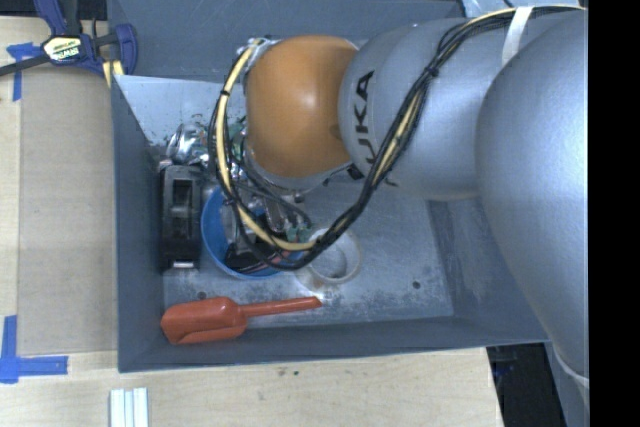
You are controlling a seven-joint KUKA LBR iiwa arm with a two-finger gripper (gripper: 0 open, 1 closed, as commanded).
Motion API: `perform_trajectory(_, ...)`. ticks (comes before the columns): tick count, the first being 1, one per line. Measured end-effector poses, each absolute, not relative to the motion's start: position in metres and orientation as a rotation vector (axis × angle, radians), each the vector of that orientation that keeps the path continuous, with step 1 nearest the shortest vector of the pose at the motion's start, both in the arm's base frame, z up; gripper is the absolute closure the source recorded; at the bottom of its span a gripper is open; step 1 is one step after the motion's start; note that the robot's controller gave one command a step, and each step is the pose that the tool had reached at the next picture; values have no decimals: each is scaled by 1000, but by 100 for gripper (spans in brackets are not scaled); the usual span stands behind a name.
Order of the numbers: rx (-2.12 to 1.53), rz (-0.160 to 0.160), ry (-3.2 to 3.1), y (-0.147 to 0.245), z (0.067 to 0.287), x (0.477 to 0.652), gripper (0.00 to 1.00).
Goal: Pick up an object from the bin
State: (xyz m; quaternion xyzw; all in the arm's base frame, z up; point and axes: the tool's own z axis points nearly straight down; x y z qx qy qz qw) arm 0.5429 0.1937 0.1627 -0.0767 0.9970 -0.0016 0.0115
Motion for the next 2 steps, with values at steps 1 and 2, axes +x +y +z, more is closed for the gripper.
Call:
perform_trajectory(1,-239,-5,3110,194,162,543,100)
perform_trajectory(2,-237,-17,3117,207,116,570,0)
